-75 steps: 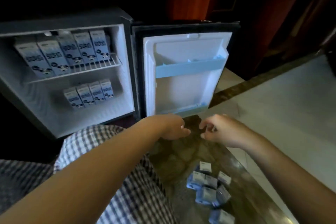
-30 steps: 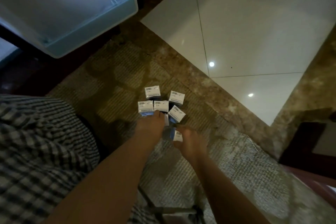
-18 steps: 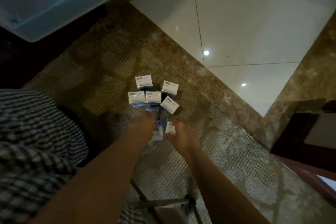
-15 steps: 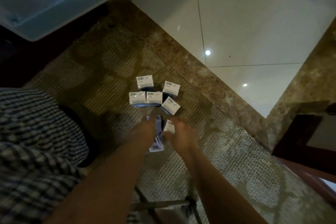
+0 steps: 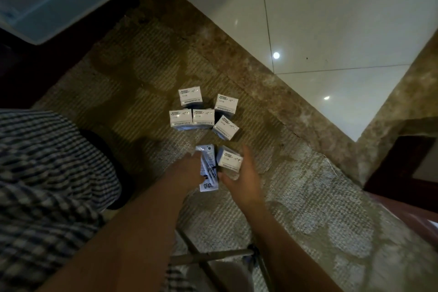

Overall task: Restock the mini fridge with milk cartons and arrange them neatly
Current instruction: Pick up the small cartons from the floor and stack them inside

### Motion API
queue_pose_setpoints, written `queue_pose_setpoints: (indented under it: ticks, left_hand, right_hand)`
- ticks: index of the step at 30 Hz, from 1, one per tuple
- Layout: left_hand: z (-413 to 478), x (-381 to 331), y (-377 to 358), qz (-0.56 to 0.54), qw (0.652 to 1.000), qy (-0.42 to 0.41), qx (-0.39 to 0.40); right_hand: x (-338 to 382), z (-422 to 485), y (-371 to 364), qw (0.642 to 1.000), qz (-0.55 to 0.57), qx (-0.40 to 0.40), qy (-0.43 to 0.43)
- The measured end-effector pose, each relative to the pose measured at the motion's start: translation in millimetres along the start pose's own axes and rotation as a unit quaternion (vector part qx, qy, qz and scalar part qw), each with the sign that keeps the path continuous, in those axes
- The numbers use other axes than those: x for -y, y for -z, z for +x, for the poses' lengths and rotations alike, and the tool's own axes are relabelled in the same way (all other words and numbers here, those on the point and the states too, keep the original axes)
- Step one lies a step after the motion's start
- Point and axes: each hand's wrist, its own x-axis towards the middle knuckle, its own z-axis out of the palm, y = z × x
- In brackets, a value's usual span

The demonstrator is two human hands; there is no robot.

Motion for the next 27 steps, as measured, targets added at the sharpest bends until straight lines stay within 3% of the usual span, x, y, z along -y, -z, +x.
queue_pose_setpoints:
  ticks: [3,6,14,18,23,25,27]
  left_hand:
    - [3,-3,1,-0.053,0.999,-0.001,0.007]
    - [6,-2,-1,-0.078,0.997,0.008,0.010]
    - [18,2,-20,-0.099,0.988,0.038,0.112]
    - [17,0,-13,-0.081,0.985,0.042,0.147]
    - [15,16,-7,-0.087,0.988,0.058,0.110]
    - [12,18,-9,-0.155,0.983,0.051,0.084]
    - [8,17,-12,-0.232,0.971,-0.008,0.052]
  right_hand:
    - [-10,0,-9,0.990,0.111,-0.001,-0.092]
    - [-22,2,-24,0.986,0.037,0.045,-0.159]
    - [-30,11,-42,0.974,0.089,0.102,-0.184]
    - [-19,17,-41,0.932,0.199,0.179,-0.243]
    - [-19,16,-38,0.896,0.233,0.238,-0.293]
    - [-15,15,-38,0.890,0.264,0.235,-0.289]
    - [-6,17,-39,0.887,0.299,0.211,-0.282]
